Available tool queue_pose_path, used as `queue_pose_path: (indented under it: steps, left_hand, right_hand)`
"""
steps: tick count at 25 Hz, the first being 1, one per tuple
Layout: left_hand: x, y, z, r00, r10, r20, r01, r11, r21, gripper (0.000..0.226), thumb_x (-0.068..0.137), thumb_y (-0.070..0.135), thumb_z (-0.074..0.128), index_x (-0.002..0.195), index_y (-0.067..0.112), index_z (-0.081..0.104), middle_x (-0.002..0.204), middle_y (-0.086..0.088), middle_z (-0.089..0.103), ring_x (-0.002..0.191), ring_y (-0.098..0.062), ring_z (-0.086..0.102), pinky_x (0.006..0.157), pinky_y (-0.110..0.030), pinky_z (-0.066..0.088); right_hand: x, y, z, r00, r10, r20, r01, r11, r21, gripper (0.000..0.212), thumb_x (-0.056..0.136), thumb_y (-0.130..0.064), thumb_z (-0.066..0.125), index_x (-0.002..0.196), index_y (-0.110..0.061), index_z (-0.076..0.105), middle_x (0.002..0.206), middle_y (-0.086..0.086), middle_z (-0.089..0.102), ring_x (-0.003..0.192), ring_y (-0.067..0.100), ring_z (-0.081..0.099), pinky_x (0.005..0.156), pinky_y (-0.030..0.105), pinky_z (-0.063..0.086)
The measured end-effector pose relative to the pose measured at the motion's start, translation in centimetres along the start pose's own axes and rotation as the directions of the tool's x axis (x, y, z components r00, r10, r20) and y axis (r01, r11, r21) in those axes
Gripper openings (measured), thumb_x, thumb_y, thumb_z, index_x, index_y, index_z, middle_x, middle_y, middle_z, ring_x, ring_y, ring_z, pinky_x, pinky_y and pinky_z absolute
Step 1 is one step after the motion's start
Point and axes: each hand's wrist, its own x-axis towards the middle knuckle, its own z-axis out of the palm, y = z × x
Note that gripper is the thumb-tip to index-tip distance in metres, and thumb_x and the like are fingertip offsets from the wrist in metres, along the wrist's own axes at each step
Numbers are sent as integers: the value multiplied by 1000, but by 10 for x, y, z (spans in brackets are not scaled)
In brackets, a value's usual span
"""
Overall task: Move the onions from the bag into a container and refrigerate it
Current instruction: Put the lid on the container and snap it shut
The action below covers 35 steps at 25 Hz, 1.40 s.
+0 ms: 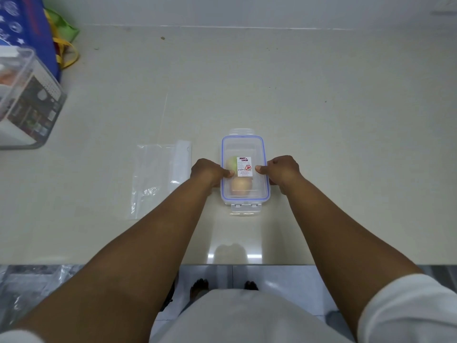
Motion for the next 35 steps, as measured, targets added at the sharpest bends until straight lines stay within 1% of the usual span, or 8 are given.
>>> queue_pose_path:
  steps: [6,11,13,16,18,23,29,35]
  left_hand:
    - [-17,-4,0,997,72,-28,-70,996,62,46,61,34,89,88,6,65,93,-13,73,83,-30,71,83,-42,59]
    - [-57,-33,-12,948,-39,315,-53,958,280,19,81,20,72,78,2,67,48,-6,66,45,-17,63,66,-34,61]
    - [-61,-37,-29,983,67,170,-119,941,318,29,79,29,75,72,3,68,51,-3,69,48,-16,66,58,-29,59]
    - [-60,-39,-46,917,356,-181,-242,855,459,44,69,48,78,91,12,68,91,-3,70,88,-23,67,75,-30,52]
    - [-61,-42,-41,933,342,-111,-226,798,559,58,67,53,78,101,9,64,101,-6,62,98,-28,62,73,-31,47]
    - [-50,-51,-37,956,282,-82,-192,812,551,57,63,51,82,56,16,38,57,1,42,58,-19,48,48,-28,30]
    - [-46,-64,-39,984,176,-41,-138,881,452,48,66,48,82,58,12,51,68,-12,66,62,-27,64,64,-34,50]
    - [-46,-71,-39,994,107,-27,-102,981,164,33,68,26,86,70,9,57,86,-20,74,86,-34,73,90,-43,56]
  right_hand:
    - [-3,6,2,998,-68,11,68,997,37,32,72,-27,81,62,-15,53,79,6,64,78,28,62,79,41,54]
    - [-4,3,-8,930,-219,297,263,957,-118,24,81,-18,73,105,-18,73,104,1,71,100,23,66,90,35,51]
    - [-7,-4,-7,860,-267,435,408,872,-272,29,85,-18,70,113,-23,70,113,-1,68,102,17,62,90,28,44]
    - [-14,-10,9,796,-323,512,549,743,-383,36,90,-19,63,125,-26,63,131,-4,60,110,11,53,94,23,35]
    - [-25,-7,18,807,-421,415,582,688,-434,40,90,-23,62,130,-26,59,135,-2,58,123,18,51,100,29,38]
    - [-70,43,5,855,-488,-174,332,773,-540,42,84,-38,66,115,-11,64,114,12,62,109,31,58,85,38,49]
    - [-83,68,-1,974,-171,-149,92,900,-427,51,82,-50,65,55,-10,48,55,5,49,56,23,53,46,27,32]
    - [-74,73,-5,990,-91,-104,70,979,-193,46,79,-40,71,53,-12,46,58,11,53,57,25,52,59,31,39]
